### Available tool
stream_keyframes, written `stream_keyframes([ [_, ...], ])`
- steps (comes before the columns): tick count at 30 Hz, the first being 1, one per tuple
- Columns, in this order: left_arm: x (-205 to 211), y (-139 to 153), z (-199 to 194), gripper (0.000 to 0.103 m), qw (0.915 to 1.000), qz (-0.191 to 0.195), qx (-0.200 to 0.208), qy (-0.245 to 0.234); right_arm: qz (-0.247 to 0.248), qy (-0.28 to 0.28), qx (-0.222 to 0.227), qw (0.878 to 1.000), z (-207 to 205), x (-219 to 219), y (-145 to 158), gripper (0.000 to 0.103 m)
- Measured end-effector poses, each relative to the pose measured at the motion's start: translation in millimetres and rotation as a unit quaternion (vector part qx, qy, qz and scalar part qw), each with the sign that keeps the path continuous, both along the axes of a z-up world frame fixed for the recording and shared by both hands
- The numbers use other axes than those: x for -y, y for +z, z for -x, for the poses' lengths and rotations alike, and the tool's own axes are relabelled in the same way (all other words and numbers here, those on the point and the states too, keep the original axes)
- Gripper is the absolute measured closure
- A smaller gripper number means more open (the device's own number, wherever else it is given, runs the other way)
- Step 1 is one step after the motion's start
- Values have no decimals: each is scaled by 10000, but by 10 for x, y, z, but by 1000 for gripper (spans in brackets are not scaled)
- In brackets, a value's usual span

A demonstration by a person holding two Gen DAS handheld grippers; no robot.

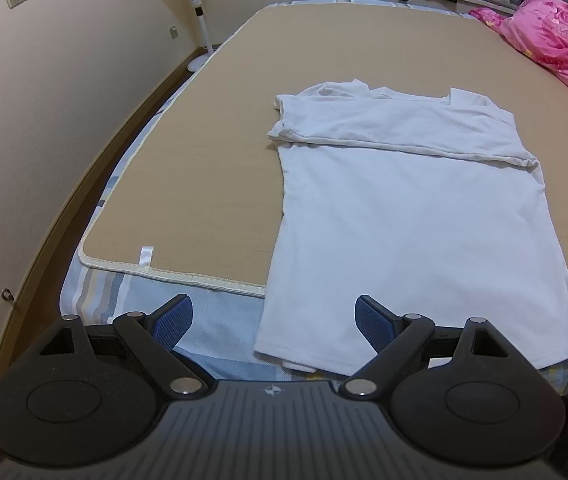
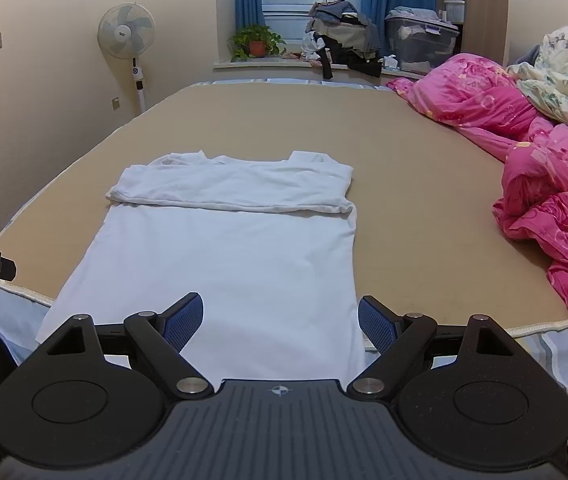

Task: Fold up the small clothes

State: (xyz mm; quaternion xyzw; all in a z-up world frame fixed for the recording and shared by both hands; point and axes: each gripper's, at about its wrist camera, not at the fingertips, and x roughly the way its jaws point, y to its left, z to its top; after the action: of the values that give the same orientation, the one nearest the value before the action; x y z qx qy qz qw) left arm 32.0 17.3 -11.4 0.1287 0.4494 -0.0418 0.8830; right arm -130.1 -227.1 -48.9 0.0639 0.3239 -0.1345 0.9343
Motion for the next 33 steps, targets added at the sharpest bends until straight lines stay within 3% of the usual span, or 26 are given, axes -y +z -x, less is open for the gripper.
stream_keyframes([
  [7, -102, -113, -92, 11, 9998, 6, 158, 132, -40, -88, -137, 9999, -41, 60, -110, 16],
  [11, -284, -344, -281, 11, 9996, 109, 204, 133, -37, -362, -189, 9992, -88, 222, -225, 16],
  [18, -504, -1023, -807, 11, 9972, 358, -599, 267, -533, -797, -785, 9923, -359, 742, -743, 16],
  [21, -426, -1278, -944, 11, 9963, 217, -826, 115, -829, -879, -1178, 9857, -506, 922, -1020, 16],
  [26, -304, -1675, -1139, 11, 9909, 199, -1333, 59, -1488, -1074, -1457, 9722, -687, 1128, -1317, 16],
  [33, -257, -1757, -1167, 9, 9873, 167, -1579, -76, -1934, -818, -1691, 9630, -785, 1143, -1586, 15],
])
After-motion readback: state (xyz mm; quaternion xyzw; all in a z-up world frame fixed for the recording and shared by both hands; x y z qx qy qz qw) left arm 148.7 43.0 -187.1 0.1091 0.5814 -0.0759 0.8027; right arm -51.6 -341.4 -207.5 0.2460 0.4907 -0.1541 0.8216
